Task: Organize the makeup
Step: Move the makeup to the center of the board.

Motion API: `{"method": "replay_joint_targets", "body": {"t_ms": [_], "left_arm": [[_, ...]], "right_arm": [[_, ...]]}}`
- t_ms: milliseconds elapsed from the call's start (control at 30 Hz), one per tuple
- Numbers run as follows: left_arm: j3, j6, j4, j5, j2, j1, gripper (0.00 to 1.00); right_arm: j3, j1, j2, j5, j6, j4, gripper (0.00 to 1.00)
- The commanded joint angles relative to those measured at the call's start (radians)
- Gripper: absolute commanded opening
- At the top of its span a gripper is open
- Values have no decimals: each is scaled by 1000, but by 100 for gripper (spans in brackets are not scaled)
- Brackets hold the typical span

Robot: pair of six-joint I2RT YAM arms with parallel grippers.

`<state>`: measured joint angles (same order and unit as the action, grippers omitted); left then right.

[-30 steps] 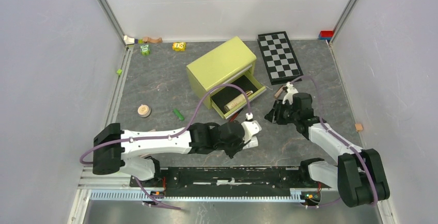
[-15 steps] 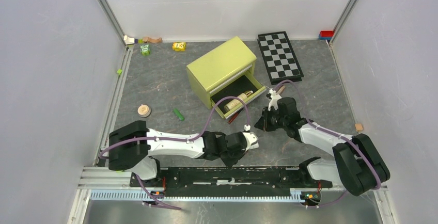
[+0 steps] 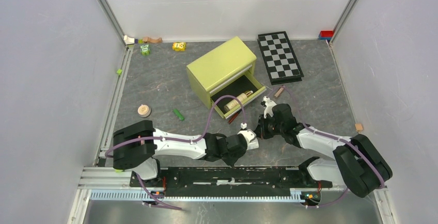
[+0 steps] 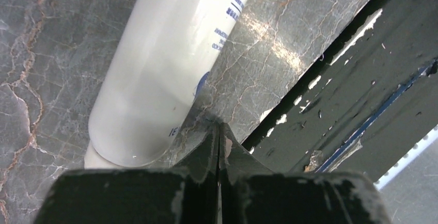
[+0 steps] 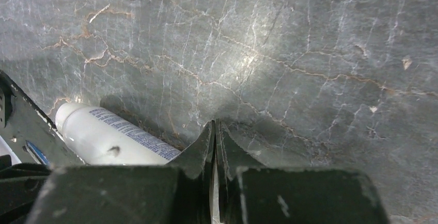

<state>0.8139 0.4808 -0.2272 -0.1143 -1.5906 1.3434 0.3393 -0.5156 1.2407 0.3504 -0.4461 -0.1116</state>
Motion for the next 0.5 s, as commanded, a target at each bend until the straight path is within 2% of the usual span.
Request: {"method": "replay_joint_targets", "body": {"t_ms": [0, 467], "left_arm": [[-2, 39, 7, -74, -44, 2, 2], [66, 11, -16, -147, -109, 3, 2]], "right_arm": [[-41, -19, -35, 6, 13, 25, 6], [-160, -120, -141, 75, -59, 15, 4]]}}
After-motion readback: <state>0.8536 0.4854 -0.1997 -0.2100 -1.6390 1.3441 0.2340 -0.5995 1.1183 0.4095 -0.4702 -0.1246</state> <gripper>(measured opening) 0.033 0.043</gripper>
